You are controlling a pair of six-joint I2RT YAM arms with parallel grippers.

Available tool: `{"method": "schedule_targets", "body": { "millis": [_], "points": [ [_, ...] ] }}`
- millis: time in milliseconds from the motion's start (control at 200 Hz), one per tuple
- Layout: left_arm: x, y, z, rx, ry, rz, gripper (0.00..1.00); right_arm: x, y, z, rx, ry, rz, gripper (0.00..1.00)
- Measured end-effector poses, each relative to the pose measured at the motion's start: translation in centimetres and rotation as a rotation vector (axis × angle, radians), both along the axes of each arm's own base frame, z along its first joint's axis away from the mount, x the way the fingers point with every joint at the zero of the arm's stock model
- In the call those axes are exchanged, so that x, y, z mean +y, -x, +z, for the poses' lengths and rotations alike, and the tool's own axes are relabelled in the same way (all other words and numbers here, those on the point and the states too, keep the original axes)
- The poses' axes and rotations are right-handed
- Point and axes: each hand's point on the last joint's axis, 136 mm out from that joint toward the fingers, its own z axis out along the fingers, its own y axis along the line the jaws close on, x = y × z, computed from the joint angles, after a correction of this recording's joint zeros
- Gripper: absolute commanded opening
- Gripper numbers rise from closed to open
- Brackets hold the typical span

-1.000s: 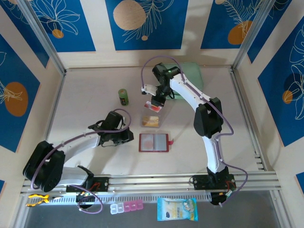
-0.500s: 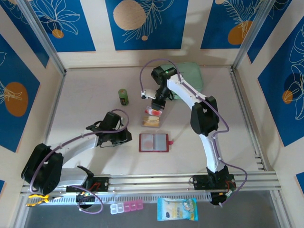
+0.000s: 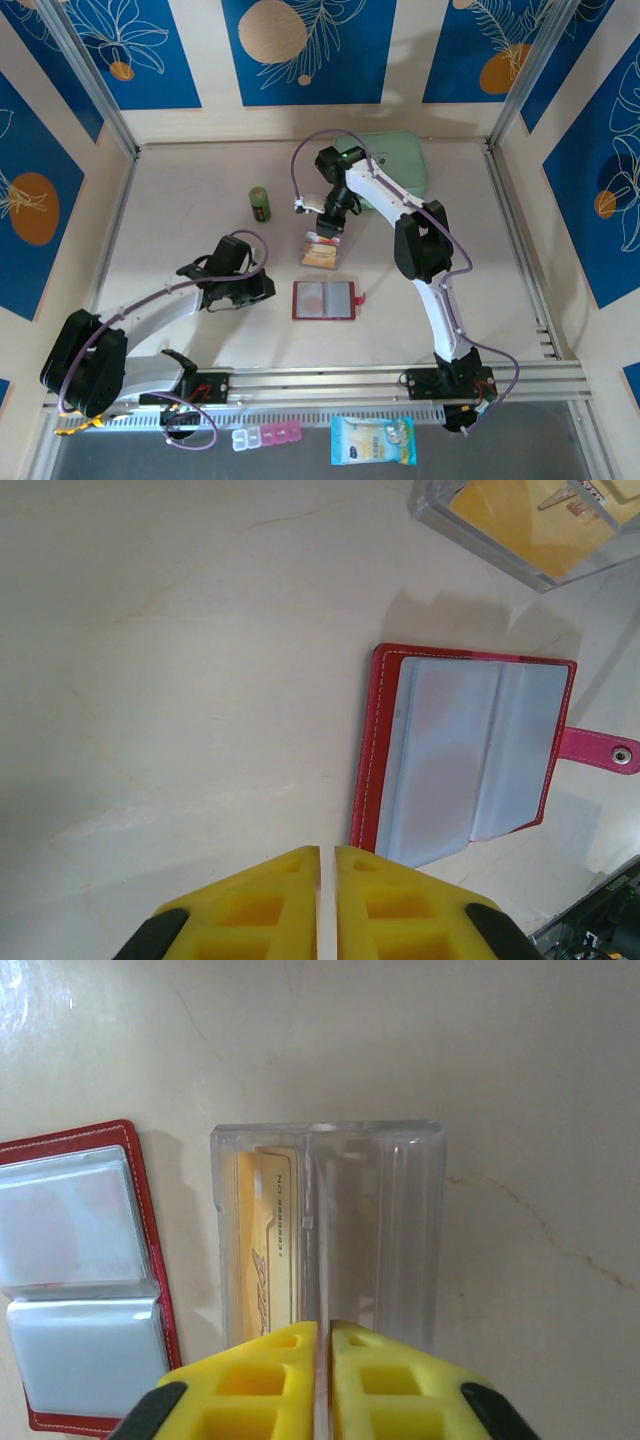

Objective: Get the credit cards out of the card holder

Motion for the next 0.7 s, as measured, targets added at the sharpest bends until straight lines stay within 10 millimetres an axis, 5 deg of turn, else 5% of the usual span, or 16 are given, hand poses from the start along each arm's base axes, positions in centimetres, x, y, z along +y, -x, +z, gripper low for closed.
{"method": "schedule_targets", "body": {
  "millis": [350, 700],
  "points": [
    [0.1, 0.0, 0.1, 0.000, 0.000, 0.003, 0.12, -0.7, -2.3, 0.8, -0.075, 0.012, -0.083, 0.18],
    [-0.6, 0.0, 0.4, 0.000, 0.039, -0.013, 0.12, -2.1, -3.3, 5.8, -0.216, -0.046, -0.262, 0.12]
  ]
}}
